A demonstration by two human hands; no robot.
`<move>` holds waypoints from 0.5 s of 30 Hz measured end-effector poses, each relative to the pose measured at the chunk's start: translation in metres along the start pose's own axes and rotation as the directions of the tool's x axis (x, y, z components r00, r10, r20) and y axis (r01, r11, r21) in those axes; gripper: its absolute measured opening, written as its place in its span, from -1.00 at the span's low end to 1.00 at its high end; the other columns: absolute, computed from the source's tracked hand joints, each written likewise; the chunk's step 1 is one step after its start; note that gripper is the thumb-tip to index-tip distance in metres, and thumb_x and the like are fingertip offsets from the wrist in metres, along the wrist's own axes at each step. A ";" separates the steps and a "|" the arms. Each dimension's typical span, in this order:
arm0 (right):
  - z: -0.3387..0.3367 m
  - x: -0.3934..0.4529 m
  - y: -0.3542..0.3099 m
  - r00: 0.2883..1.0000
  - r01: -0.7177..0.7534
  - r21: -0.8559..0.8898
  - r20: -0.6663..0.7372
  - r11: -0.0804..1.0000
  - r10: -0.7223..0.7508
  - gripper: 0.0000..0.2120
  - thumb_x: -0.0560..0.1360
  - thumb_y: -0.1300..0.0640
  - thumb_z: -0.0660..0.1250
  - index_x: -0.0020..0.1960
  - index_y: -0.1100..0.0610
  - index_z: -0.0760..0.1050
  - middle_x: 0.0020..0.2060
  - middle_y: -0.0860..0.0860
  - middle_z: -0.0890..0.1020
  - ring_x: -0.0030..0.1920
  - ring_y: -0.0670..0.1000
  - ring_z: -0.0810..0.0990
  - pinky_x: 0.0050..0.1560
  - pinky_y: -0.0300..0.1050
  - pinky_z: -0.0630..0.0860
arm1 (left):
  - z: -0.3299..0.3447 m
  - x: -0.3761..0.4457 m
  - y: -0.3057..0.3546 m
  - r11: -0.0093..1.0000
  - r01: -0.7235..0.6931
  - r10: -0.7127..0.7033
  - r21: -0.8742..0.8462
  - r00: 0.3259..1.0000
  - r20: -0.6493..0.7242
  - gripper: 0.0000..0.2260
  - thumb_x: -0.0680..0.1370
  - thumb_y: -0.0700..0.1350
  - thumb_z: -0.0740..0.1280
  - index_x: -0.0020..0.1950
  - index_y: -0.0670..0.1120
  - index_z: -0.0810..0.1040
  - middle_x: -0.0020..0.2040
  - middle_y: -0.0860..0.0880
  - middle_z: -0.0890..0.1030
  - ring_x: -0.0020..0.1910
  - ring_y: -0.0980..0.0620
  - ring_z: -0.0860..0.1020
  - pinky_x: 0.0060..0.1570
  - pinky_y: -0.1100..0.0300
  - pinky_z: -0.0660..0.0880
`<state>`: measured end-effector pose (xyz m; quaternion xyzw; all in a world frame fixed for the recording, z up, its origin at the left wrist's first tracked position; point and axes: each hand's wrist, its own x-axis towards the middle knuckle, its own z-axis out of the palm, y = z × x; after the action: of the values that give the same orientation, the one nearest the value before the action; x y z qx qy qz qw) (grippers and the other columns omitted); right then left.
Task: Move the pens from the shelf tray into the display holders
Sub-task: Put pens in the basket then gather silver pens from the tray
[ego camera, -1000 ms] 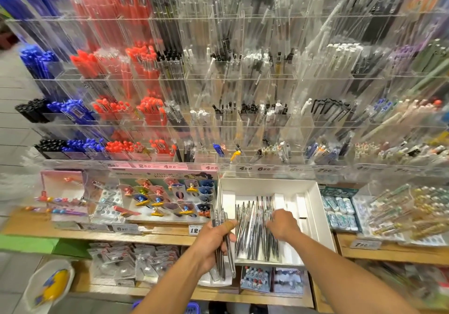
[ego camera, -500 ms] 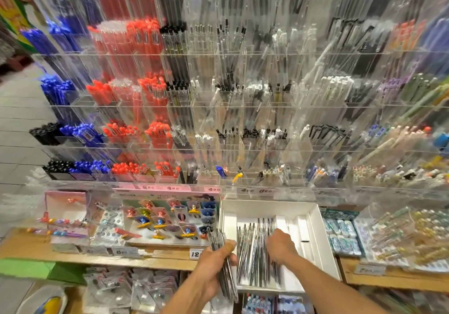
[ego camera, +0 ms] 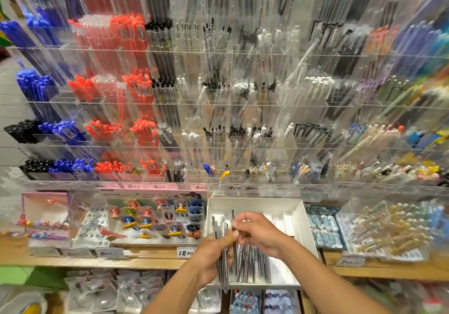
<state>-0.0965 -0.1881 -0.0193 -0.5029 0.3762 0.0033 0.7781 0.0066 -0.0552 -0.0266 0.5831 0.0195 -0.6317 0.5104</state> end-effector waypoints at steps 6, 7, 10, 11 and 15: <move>-0.001 0.014 0.011 0.998 -0.046 0.027 0.032 0.999 0.045 -0.84 0.44 0.14 0.48 -0.05 0.20 0.62 -0.27 0.03 0.64 -0.28 -0.06 0.60 -0.20 -0.20 0.57 | -0.001 -0.001 -0.001 0.994 -0.005 0.008 0.106 1.000 -0.030 -0.03 0.23 0.03 0.65 0.49 -0.21 0.25 0.19 -0.16 0.59 0.04 -0.05 0.56 0.03 -0.01 0.56; -0.004 0.017 0.014 0.999 -0.044 0.013 -0.002 0.999 0.044 -0.84 0.44 0.14 0.49 -0.05 0.21 0.62 -0.26 0.04 0.65 -0.30 -0.06 0.60 -0.22 -0.21 0.57 | -0.001 -0.002 0.000 0.996 0.000 0.003 0.093 1.000 -0.027 -0.08 0.25 0.00 0.64 0.47 -0.24 0.29 0.03 -0.12 0.62 -0.10 -0.01 0.57 -0.13 0.05 0.57; -0.019 0.032 0.026 0.967 -0.055 -0.086 -0.253 0.995 0.032 -0.94 0.52 0.25 0.39 -0.02 0.22 0.58 -0.19 0.11 0.64 -0.41 -0.06 0.57 -0.30 -0.20 0.55 | -0.007 -0.001 0.001 0.999 0.013 -0.014 -0.039 1.000 -0.028 -0.36 0.30 -0.09 0.56 0.29 -0.29 0.46 -0.31 -0.06 0.58 -0.42 0.06 0.49 -0.44 0.19 0.49; -0.025 0.037 0.032 0.941 -0.085 -0.163 -0.337 0.983 0.026 -0.96 0.52 0.27 0.35 -0.03 0.19 0.56 -0.17 0.11 0.63 -0.41 -0.04 0.57 -0.28 -0.15 0.56 | -0.009 0.000 0.002 0.996 0.021 -0.023 -0.085 1.000 -0.021 -0.45 0.32 -0.12 0.53 0.24 -0.29 0.50 -0.33 -0.08 0.58 -0.42 0.04 0.50 -0.45 0.19 0.51; -0.045 0.043 0.064 0.897 -0.268 -0.500 -0.441 0.823 0.024 -0.87 0.56 0.19 0.33 0.03 0.25 0.52 0.00 0.06 0.61 -0.34 -0.04 0.58 -0.15 -0.12 0.61 | -0.014 0.004 0.006 0.987 0.043 -0.045 -0.155 0.999 -0.004 -0.80 0.52 -0.21 0.41 0.09 -0.25 0.51 -0.29 -0.13 0.60 -0.41 -0.01 0.54 -0.43 0.16 0.56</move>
<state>-0.1162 -0.2080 -0.1039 -0.6623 0.5543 0.0651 0.4999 0.0216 -0.0524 -0.0308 0.5435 0.0833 -0.6372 0.5401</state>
